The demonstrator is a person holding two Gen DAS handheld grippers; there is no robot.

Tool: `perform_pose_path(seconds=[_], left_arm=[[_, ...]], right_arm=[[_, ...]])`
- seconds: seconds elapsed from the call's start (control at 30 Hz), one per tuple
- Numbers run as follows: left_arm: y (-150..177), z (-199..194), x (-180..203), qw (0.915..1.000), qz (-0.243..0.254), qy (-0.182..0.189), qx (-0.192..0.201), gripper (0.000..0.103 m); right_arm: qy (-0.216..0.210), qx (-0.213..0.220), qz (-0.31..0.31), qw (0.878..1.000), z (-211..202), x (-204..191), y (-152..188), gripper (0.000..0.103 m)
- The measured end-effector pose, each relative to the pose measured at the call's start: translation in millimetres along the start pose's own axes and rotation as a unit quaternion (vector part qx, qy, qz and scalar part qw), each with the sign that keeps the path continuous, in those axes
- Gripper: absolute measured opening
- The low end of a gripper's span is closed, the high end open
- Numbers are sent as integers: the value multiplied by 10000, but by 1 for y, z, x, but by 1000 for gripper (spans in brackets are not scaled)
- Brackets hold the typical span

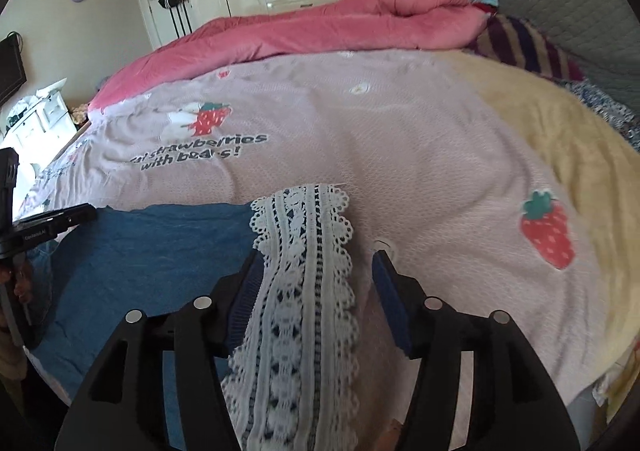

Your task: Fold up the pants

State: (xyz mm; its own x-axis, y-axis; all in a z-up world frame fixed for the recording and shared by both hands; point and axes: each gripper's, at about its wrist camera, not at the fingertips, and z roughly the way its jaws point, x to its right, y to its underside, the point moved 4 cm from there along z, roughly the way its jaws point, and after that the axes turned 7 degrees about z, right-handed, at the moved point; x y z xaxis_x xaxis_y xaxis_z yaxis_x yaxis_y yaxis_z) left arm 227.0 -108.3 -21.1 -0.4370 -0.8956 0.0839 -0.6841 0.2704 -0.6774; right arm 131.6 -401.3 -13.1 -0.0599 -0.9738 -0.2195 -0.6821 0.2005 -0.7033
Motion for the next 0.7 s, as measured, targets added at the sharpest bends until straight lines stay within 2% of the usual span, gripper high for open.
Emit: perform_pose_path(seconds=[0.13,0.2,0.3,0.4,0.57,0.7], left_arm=[[-1,-12,6,9999,17,23,101,27],[-1,-18,11,9999,24,41,140,33],[1,-26,17,9998,73,55,200,36],[4,-33,25,9996,148,88,220,43],[19,-42,37,9994,293,77,181,53],[36,-45,42,9992,381,45,95,60]], right_arm=[[-91,205,-196,9996,-29,-14,9,61],[-178,250,-270,9992,-40,-22,12,63],[-309,210,-499,9981,-51,-39,20,67],[-463,73,-701,9964,-53,-57,30,67],[-824,-426,-676,9934,-44,-76,51,70],[-738,-892,-693,9909,-33,-80,69,73]])
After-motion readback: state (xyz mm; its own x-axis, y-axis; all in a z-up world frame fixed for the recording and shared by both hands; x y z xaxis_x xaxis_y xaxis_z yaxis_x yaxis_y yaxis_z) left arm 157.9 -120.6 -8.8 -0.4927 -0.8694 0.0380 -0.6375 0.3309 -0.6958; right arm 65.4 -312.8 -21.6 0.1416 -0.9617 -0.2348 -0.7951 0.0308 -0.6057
